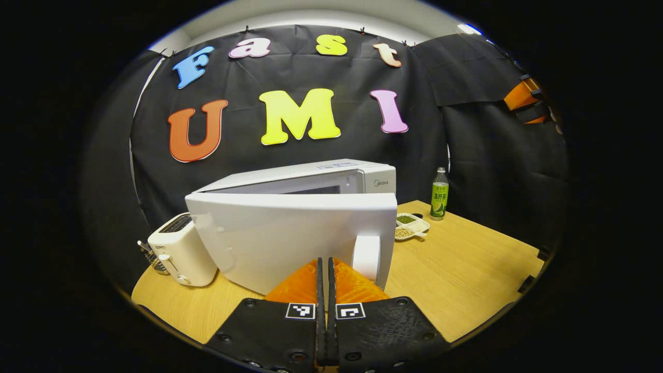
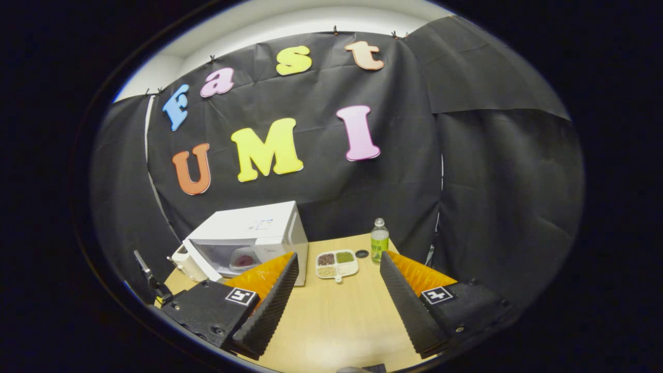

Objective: Open the microwave oven with the left hand, put the food in, and close the microwave oven.

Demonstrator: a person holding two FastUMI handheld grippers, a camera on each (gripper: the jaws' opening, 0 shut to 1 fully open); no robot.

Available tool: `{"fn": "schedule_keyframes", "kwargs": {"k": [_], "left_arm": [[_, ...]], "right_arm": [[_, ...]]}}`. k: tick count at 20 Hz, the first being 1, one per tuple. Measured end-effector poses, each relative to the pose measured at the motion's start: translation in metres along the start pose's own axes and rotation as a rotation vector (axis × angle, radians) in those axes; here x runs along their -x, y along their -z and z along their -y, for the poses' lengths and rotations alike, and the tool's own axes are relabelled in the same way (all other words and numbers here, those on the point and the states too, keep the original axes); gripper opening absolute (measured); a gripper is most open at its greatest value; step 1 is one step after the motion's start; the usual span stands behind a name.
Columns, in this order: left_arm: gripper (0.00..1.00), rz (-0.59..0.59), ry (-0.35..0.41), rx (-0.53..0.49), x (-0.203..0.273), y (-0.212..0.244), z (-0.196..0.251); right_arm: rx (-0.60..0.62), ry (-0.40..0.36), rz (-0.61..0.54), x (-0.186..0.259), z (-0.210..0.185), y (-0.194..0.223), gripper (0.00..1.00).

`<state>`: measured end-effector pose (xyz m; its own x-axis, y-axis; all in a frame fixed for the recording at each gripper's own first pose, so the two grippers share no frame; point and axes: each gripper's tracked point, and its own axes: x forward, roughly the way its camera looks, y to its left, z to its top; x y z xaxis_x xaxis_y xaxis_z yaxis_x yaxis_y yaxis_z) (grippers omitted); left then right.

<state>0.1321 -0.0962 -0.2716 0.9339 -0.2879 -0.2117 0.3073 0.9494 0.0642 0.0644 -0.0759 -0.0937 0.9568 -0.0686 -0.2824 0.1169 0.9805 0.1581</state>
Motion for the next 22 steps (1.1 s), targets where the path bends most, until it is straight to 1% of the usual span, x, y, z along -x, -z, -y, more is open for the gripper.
{"fn": "schedule_keyframes", "kwargs": {"k": [2,3,7,13,14,15,19,21,22], "left_arm": [[0.00,0.002,0.001,-0.007,-0.015,-0.003,0.004],[0.00,0.002,0.003,-0.010,-0.022,-0.004,0.006],[0.00,-0.005,0.008,0.004,-0.051,-0.006,0.009],[0.00,0.001,0.023,-0.001,-0.094,-0.013,0.020],[0.00,0.004,0.022,-0.001,-0.101,-0.014,0.021],[0.00,0.000,0.020,-0.001,-0.107,-0.015,0.021],[0.00,-0.004,0.012,0.012,-0.133,-0.019,0.020],[0.00,-0.018,-0.011,0.040,-0.139,-0.020,0.016],[0.00,-0.014,-0.008,0.054,-0.140,-0.019,0.016]], "right_arm": [[-0.007,-0.010,-0.007,-0.004,0.001,0.001,0.92],[-0.005,-0.010,-0.008,-0.006,0.002,0.000,1.00],[-0.013,-0.019,-0.016,-0.017,0.007,-0.004,1.00],[-0.015,-0.004,-0.027,-0.029,0.018,-0.007,1.00],[-0.017,-0.003,-0.031,-0.031,0.018,-0.007,0.92],[-0.020,-0.004,-0.038,-0.033,0.019,-0.005,1.00],[-0.016,0.002,-0.049,-0.035,0.022,-0.005,1.00],[-0.014,0.006,-0.050,-0.038,0.025,-0.006,1.00],[-0.013,0.009,-0.050,-0.040,0.026,-0.006,1.00]]}}
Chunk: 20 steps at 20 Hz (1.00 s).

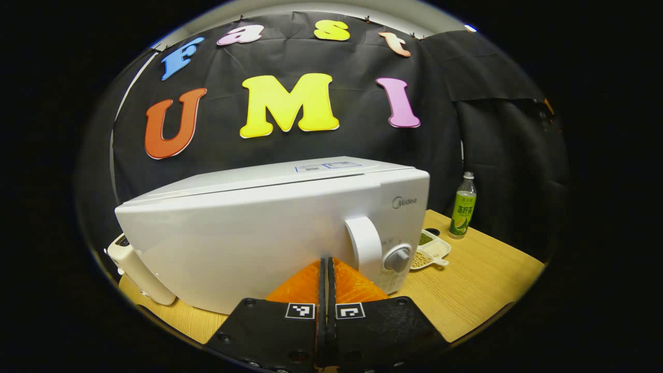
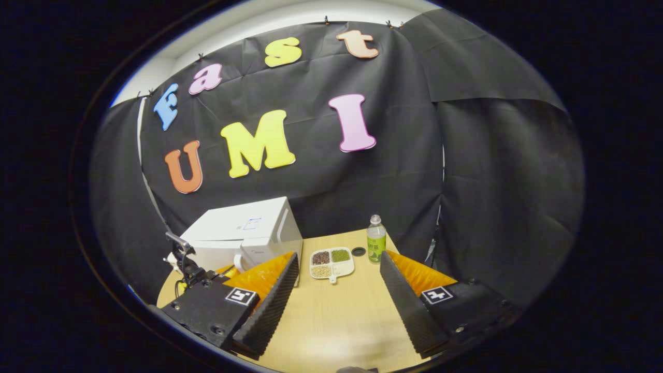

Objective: Open the microwave oven with the left hand, put the food in, and close the microwave oven.

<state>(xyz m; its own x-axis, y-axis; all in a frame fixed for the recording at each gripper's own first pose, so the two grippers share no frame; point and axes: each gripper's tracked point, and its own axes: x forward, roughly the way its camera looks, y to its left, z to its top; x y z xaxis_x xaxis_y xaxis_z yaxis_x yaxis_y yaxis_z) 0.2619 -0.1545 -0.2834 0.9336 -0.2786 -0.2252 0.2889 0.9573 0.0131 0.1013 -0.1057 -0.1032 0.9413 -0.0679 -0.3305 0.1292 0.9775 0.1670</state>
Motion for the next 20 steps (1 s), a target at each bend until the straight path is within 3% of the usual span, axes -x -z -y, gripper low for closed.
{"fn": "schedule_keyframes", "kwargs": {"k": [4,5,10,11,12,13,14,15,17,20], "left_arm": [[0.00,0.009,-0.004,-0.018,-0.009,-0.006,0.001],[0.00,-0.033,-0.022,-0.007,-0.015,0.002,0.001],[0.01,-0.045,-0.045,0.055,0.007,0.000,-0.002],[0.01,-0.046,-0.052,0.047,0.013,-0.002,-0.004],[0.00,-0.042,-0.042,0.039,0.019,-0.006,-0.003],[0.01,-0.039,-0.035,0.038,0.026,-0.011,0.000],[0.10,-0.036,-0.016,0.037,0.031,-0.014,0.001],[0.35,-0.030,-0.017,0.029,0.041,-0.018,-0.001],[1.00,0.005,-0.045,0.001,0.057,-0.035,-0.011],[0.97,0.051,-0.058,0.023,0.091,-0.061,-0.017]], "right_arm": [[0.001,-0.014,-0.007,-0.003,-0.005,-0.002,1.00],[0.000,-0.018,-0.005,-0.004,-0.007,-0.003,1.00],[-0.007,-0.042,0.007,-0.002,-0.021,-0.005,1.00],[-0.009,-0.044,0.015,-0.001,-0.023,-0.007,0.92],[-0.014,-0.050,0.019,-0.001,-0.027,-0.008,1.00],[-0.016,-0.057,0.021,0.001,-0.032,-0.007,1.00],[-0.017,-0.063,0.027,0.002,-0.036,-0.008,1.00],[-0.014,-0.069,0.033,0.004,-0.041,-0.010,1.00],[-0.005,-0.078,0.047,0.009,-0.050,-0.013,1.00],[0.016,-0.086,0.076,0.021,-0.063,-0.018,0.92]]}}
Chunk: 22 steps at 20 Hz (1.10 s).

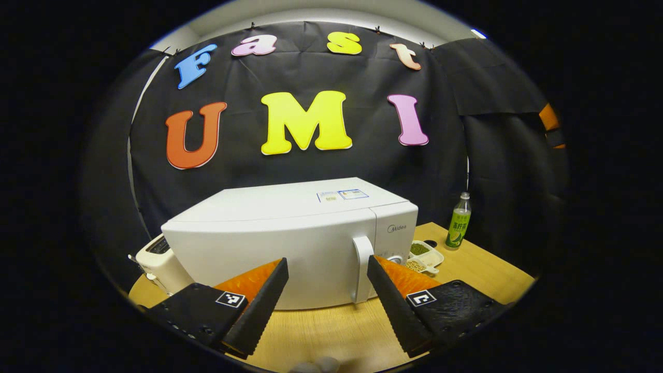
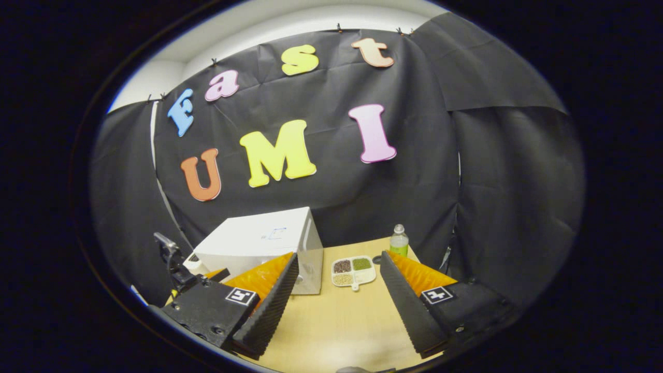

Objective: Open the microwave oven with the left hand, put the food in, and close the microwave oven.

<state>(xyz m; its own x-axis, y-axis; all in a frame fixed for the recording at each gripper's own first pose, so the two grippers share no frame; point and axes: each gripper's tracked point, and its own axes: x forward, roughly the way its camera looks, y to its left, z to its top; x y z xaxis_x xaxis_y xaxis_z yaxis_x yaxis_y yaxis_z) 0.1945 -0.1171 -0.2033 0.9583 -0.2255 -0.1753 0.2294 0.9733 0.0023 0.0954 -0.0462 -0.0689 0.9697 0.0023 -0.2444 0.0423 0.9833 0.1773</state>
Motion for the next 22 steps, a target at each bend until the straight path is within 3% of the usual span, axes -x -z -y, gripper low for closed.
{"fn": "schedule_keyframes", "kwargs": {"k": [1,2,3,4,5,9,10,11,12,13,14,15,21,22], "left_arm": [[0.97,0.013,-0.010,0.009,0.013,-0.011,-0.007],[0.96,0.029,-0.019,0.015,0.028,-0.022,-0.015],[0.95,0.039,-0.029,0.020,0.043,-0.033,-0.023],[0.94,0.059,-0.045,0.024,0.058,-0.045,-0.033],[0.94,0.067,-0.055,0.029,0.073,-0.054,-0.043],[0.94,0.105,-0.111,0.038,0.136,-0.092,-0.087],[0.94,0.117,-0.129,0.038,0.150,-0.101,-0.098],[0.95,0.130,-0.131,0.041,0.160,-0.109,-0.103],[0.95,0.133,-0.138,0.045,0.170,-0.114,-0.108],[0.95,0.142,-0.148,0.049,0.182,-0.121,-0.114],[0.95,0.153,-0.153,0.058,0.193,-0.128,-0.118],[0.95,0.166,-0.159,0.064,0.202,-0.135,-0.120],[0.95,0.201,-0.170,0.059,0.237,-0.164,-0.125],[0.95,0.202,-0.170,0.057,0.240,-0.165,-0.125]], "right_arm": [[0.009,-0.002,0.009,0.004,-0.005,-0.001,0.92],[0.021,-0.007,0.023,0.008,-0.010,-0.005,1.00],[0.034,-0.005,0.034,0.012,-0.015,-0.006,0.92],[0.049,-0.007,0.049,0.016,-0.020,-0.009,0.92],[0.065,-0.007,0.066,0.020,-0.025,-0.011,1.00],[0.122,-0.014,0.118,0.033,-0.050,-0.016,1.00],[0.131,-0.017,0.132,0.037,-0.055,-0.018,0.92],[0.139,-0.018,0.147,0.040,-0.061,-0.020,1.00],[0.142,-0.021,0.160,0.044,-0.067,-0.022,1.00],[0.147,-0.024,0.175,0.047,-0.074,-0.023,0.92],[0.151,-0.024,0.187,0.050,-0.078,-0.025,1.00],[0.156,-0.024,0.199,0.053,-0.082,-0.026,0.91],[0.172,-0.017,0.237,0.068,-0.099,-0.027,0.92],[0.174,-0.014,0.236,0.071,-0.100,-0.026,1.00]]}}
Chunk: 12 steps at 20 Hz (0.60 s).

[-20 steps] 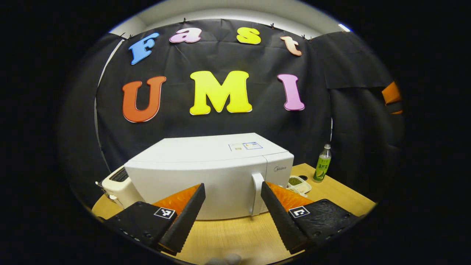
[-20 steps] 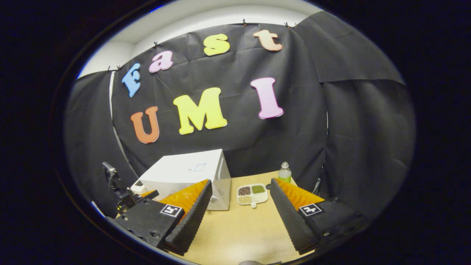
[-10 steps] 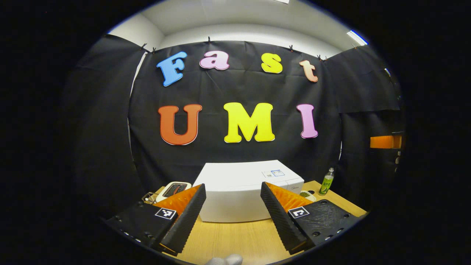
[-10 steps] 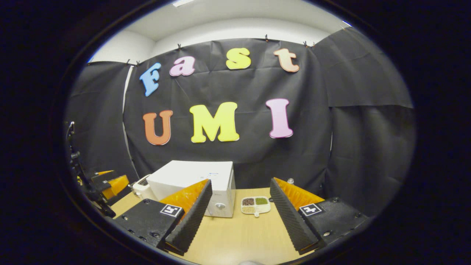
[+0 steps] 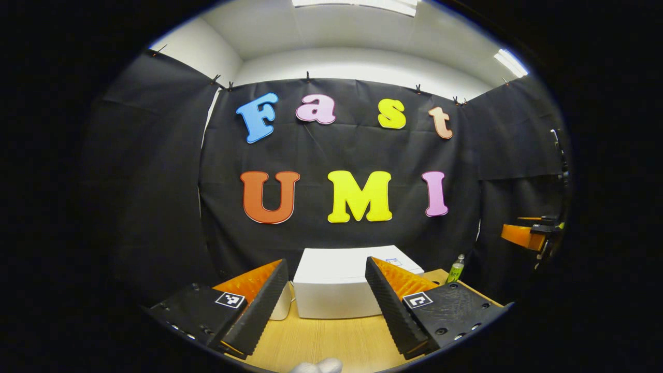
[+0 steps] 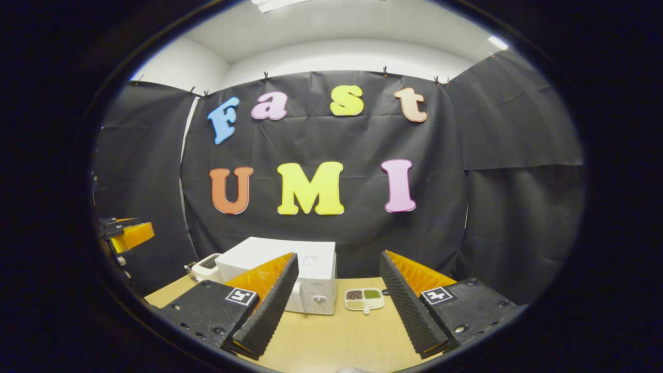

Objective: Open the microwave oven with the left hand, put the food in, and close the microwave oven.

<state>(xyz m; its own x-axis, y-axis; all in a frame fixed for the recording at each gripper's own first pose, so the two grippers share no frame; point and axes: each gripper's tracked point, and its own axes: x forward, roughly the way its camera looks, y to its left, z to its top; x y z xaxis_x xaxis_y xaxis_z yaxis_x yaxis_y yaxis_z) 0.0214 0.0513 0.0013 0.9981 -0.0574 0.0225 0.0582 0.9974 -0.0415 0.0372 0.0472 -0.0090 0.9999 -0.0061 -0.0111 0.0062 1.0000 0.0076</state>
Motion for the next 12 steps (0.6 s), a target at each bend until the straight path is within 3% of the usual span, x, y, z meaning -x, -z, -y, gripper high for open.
{"fn": "schedule_keyframes", "kwargs": {"k": [1,7,8,9,10,11,12], "left_arm": [[0.95,0.004,-0.001,-0.005,0.002,-0.001,-0.002],[0.95,0.009,-0.001,-0.017,0.004,-0.004,-0.004],[0.95,0.010,-0.008,-0.017,0.004,-0.004,-0.006],[0.95,0.010,-0.011,-0.018,0.005,-0.005,-0.007],[0.95,0.013,-0.019,-0.020,0.005,-0.005,-0.008],[0.95,0.014,-0.021,-0.021,0.004,-0.006,-0.009],[0.95,0.017,-0.023,-0.020,0.005,-0.007,-0.010]], "right_arm": [[0.000,0.002,0.001,0.001,-0.001,0.000,0.91],[0.011,0.013,0.010,0.009,-0.004,-0.005,0.92],[0.009,0.013,0.012,0.010,-0.005,-0.007,1.00],[0.008,0.014,0.014,0.011,-0.006,-0.008,0.92],[0.009,0.014,0.013,0.012,-0.006,-0.008,0.91],[0.010,0.015,0.012,0.011,-0.005,-0.008,1.00],[0.013,0.017,0.011,0.012,-0.005,-0.008,1.00]]}}
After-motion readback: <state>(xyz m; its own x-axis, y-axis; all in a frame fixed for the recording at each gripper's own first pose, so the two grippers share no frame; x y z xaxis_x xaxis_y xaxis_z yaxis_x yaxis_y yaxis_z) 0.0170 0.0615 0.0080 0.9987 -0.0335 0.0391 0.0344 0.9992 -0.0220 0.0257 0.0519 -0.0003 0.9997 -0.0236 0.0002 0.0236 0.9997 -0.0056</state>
